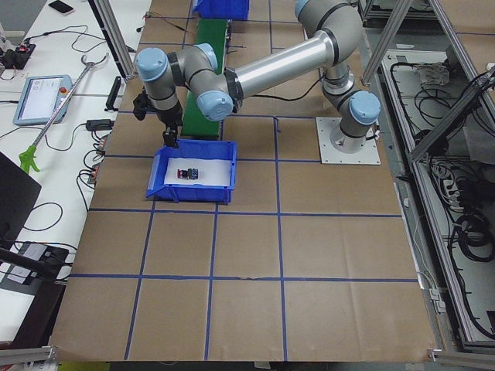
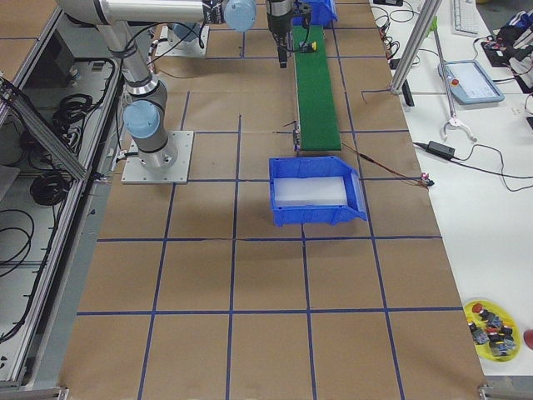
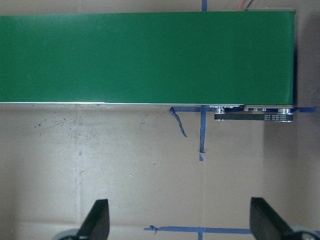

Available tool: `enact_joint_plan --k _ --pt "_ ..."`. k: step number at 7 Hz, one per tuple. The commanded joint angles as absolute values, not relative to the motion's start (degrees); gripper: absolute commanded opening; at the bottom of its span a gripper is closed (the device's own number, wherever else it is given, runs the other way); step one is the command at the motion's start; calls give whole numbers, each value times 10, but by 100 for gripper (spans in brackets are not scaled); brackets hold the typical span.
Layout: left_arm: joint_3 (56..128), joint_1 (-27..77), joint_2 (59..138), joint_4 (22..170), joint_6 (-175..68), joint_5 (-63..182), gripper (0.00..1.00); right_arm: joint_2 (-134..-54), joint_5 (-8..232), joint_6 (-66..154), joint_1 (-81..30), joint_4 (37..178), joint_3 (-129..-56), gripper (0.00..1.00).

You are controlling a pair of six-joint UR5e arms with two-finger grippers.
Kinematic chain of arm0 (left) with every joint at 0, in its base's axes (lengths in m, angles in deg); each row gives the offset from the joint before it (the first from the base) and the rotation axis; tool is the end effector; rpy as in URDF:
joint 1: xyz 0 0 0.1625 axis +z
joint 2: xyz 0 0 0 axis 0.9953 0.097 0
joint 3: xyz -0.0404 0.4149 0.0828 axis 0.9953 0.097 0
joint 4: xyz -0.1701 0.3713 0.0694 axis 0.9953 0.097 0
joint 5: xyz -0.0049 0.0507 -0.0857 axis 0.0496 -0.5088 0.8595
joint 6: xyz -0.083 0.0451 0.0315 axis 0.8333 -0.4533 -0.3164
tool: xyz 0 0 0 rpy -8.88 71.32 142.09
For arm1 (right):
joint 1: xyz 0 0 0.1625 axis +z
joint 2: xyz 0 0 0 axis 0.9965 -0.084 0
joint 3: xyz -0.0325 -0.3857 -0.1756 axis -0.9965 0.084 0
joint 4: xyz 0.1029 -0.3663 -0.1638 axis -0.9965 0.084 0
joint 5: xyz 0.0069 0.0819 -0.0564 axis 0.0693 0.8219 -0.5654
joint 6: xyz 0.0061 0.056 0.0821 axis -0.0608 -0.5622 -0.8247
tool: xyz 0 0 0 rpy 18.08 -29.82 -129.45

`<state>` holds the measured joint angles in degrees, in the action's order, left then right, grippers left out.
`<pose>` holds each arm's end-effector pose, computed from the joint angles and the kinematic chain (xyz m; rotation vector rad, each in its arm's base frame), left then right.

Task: Transport two buttons from left to right
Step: 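Lower the left gripper into the bin and grasp the red-capped button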

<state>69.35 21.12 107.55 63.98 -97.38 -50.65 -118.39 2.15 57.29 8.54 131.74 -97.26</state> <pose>0.1894 -0.6778 0.3843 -0.0741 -3.1103 -0.0247 0.1689 -0.4634 0.4763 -0.0199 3.0773 -0.1913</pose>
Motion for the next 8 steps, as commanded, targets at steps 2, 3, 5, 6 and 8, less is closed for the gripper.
enact_joint_plan --k 2,3,5,6,8 --pt "700 224 1099 608 -984 -505 99 -1184 21 573 86 1317 -973 100" --pt "708 223 1110 586 -984 -505 99 -1184 21 573 86 1318 -973 100" --pt "765 224 1109 519 -984 -505 99 -1184 21 573 86 1317 -973 100" --pt "796 225 1109 480 -984 -506 99 -1184 21 573 86 1317 -973 100" --pt "864 237 1109 403 -984 -503 99 -1184 22 573 86 1316 -973 100"
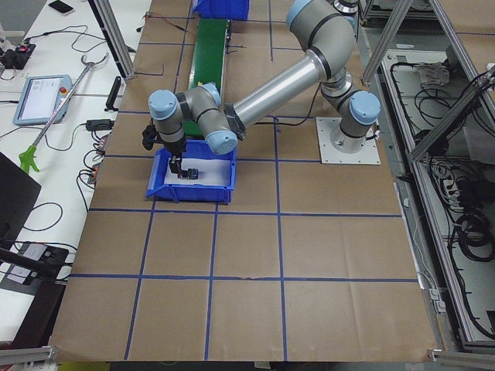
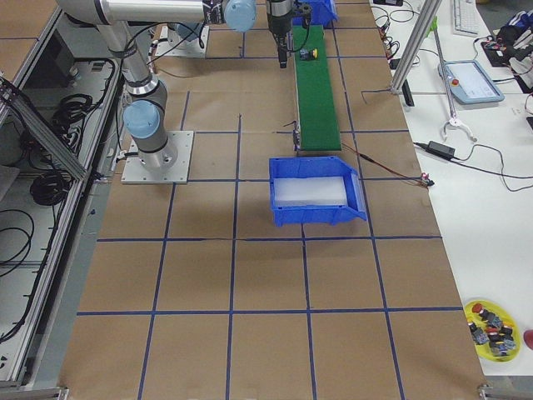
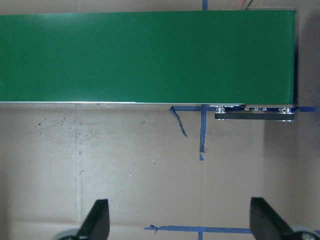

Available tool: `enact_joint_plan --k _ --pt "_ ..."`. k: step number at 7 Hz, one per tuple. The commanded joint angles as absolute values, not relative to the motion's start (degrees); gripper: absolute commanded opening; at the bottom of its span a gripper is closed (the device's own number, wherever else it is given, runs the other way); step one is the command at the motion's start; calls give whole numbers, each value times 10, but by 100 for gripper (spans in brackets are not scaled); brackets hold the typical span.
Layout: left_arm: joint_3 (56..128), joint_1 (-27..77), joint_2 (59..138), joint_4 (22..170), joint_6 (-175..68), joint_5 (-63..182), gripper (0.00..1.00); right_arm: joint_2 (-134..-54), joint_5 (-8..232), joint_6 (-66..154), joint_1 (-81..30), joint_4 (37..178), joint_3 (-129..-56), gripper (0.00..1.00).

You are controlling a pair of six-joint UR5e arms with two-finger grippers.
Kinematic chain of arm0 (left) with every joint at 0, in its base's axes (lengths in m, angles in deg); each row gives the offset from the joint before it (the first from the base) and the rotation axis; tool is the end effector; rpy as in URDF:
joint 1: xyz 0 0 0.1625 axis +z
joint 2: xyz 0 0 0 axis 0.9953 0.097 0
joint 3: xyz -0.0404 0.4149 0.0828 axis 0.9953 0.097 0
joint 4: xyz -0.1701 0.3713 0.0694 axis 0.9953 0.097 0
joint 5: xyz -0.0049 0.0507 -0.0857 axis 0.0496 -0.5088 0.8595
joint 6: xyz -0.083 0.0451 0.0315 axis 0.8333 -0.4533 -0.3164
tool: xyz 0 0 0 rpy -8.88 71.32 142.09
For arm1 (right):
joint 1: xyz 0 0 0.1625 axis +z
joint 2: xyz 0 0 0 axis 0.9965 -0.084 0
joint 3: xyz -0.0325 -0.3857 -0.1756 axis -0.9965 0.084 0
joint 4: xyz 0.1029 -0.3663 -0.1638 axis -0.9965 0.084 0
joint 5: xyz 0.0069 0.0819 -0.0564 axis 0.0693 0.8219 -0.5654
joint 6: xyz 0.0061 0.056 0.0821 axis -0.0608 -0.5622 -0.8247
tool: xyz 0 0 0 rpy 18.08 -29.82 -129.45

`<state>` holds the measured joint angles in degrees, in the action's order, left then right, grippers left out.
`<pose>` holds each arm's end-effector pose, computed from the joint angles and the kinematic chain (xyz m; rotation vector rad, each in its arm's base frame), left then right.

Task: Transport two buttons from left to right
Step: 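Lower the left gripper into the bin and grasp the red-capped button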

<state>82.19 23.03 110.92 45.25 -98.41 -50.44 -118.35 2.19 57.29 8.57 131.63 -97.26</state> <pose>0.2101 -0.6687 0.2692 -0.0512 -3.1287 0.0391 0.1692 -0.4634 0.4757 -0.0207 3.0770 -0.1872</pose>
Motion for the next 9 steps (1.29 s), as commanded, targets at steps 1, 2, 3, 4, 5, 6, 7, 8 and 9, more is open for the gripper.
enact_joint_plan --k 1,2,3,4,5,6,7,8,9 --pt "896 238 1110 366 -984 -503 99 -1184 22 573 85 1316 -973 100" --pt "911 238 1111 341 -984 -505 99 -1184 22 573 85 1316 -973 100" --pt "915 238 1112 340 -984 -506 99 -1184 22 573 85 1316 -972 100" --pt "915 238 1114 339 -984 -503 99 -1184 22 573 86 1316 -972 100" --pt "911 238 1118 339 -984 -502 89 -1184 22 573 86 1316 -972 100" --pt "909 238 1121 339 -985 -502 73 -1184 22 573 85 1316 -972 100" --pt "908 238 1121 339 -986 -502 55 -1184 22 573 86 1316 -972 100" --pt "903 238 1121 339 -988 -501 33 -1184 22 573 85 1316 -972 100" --pt "896 238 1120 339 -989 -501 17 -1184 22 573 85 1316 -972 100"
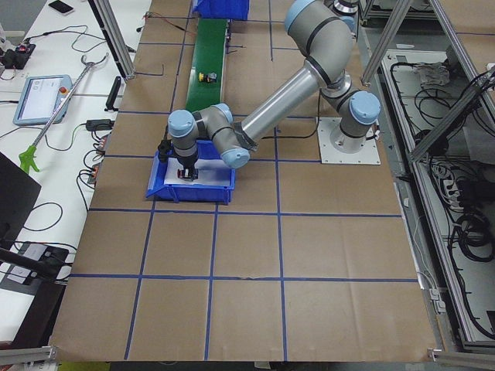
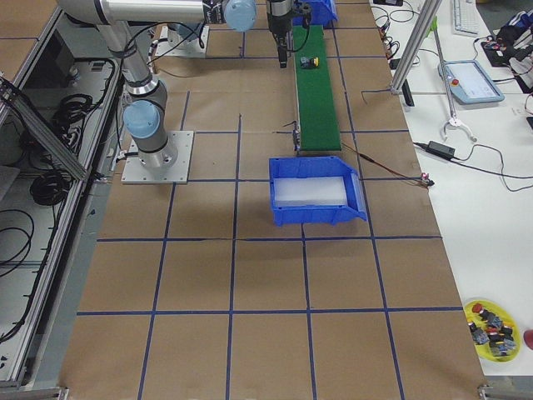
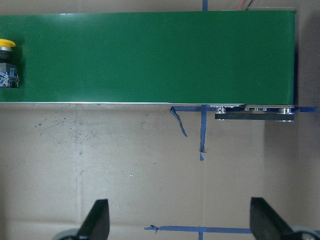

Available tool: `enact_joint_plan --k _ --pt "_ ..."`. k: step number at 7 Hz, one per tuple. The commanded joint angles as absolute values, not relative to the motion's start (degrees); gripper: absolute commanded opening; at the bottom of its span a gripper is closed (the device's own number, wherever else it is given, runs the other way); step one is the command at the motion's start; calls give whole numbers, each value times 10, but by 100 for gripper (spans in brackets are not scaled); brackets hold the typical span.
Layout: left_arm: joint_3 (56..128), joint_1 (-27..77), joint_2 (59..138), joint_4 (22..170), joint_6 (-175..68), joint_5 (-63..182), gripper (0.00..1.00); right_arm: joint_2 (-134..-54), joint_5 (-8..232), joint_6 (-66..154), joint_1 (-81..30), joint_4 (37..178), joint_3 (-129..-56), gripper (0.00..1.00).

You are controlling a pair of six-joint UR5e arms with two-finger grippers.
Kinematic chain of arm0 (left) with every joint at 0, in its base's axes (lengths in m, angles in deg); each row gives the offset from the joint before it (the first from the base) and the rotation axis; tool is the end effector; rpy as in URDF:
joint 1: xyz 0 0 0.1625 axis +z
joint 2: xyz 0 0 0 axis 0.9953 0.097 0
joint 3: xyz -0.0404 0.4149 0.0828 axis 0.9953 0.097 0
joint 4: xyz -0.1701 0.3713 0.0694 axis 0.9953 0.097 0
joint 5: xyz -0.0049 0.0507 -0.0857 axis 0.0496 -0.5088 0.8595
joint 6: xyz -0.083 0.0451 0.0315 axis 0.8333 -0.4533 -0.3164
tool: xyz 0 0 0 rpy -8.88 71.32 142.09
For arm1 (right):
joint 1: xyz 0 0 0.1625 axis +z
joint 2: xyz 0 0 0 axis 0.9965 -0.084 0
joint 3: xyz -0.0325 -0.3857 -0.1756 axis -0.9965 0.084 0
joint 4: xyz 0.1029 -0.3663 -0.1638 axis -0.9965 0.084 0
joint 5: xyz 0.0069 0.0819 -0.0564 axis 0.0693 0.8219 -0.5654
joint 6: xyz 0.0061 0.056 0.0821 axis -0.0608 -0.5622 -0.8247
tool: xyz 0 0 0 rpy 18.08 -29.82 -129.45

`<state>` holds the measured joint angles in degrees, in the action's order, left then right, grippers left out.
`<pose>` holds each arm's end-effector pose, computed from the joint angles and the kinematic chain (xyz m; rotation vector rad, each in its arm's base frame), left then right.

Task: Transport two buttons from left to right
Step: 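Lower the left gripper into the bin and grasp the red-capped button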

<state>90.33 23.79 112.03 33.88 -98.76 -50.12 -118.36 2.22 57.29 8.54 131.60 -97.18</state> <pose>0.2091 -0.6494 0.2127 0.0411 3.1382 -0.0940 0.1690 -0.4635 0.4765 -0.0200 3.0763 -0.1887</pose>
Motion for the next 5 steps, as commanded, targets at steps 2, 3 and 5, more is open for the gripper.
enact_joint_plan --k 2,3,5 --pt "888 238 1098 352 -989 -504 14 -1184 22 573 86 1316 -972 100" --pt "884 238 1077 381 -989 -505 14 -1184 22 573 86 1316 -972 100" --pt "848 239 1029 494 -988 -508 14 -1184 22 573 85 1316 -972 100"
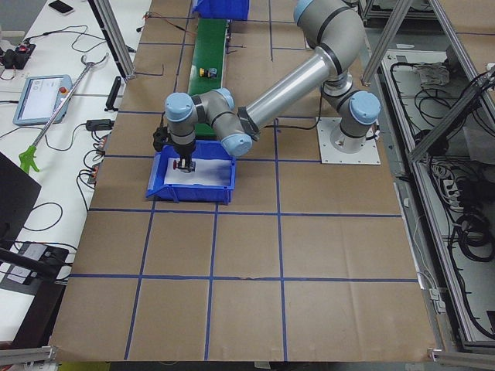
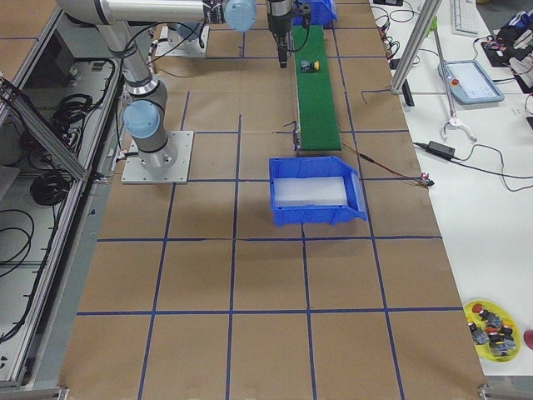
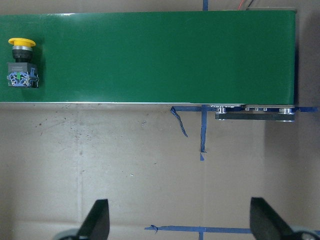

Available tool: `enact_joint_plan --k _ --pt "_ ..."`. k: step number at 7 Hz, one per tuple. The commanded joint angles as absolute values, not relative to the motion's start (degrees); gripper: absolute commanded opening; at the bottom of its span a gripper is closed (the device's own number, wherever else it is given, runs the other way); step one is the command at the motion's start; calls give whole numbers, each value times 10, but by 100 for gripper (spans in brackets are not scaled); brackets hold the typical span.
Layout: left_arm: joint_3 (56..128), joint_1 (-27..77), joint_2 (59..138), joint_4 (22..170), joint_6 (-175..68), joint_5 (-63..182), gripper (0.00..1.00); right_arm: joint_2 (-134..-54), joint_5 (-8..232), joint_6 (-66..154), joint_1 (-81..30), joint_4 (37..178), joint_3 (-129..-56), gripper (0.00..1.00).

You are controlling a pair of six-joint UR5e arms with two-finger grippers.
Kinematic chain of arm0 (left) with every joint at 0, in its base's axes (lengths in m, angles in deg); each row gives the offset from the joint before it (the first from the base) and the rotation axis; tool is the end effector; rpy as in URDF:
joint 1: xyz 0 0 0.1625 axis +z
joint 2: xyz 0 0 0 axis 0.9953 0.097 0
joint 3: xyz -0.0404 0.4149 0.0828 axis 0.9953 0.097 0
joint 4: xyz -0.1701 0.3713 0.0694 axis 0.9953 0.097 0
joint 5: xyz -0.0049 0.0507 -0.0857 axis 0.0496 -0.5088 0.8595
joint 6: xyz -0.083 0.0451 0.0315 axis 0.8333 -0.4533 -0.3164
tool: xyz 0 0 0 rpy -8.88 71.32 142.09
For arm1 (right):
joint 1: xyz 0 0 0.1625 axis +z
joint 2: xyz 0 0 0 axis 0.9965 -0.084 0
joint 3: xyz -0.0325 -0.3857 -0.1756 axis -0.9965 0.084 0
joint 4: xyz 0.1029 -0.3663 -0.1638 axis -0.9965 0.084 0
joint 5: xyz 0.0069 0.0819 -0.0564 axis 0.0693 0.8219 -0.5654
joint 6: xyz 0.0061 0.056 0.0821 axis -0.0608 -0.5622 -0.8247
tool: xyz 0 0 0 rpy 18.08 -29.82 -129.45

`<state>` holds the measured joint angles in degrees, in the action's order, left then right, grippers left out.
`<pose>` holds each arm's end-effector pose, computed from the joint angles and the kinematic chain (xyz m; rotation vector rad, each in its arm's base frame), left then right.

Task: Transport two buttons from left to right
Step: 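Lower the left gripper into the bin and grasp the red-capped button, then carry the red button to the conveyor start and lower it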

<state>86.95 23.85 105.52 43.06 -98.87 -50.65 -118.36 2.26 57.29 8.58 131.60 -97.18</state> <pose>0.2060 -0.6406 0.2981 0.0420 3.1236 -0.1031 0.1694 -0.4634 0.4765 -0.0211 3.0756 -0.1886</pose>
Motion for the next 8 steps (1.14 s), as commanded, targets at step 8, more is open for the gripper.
enact_joint_plan --k 8 --pt "821 85 991 589 -850 -507 15 -1184 22 572 86 1316 -972 100"
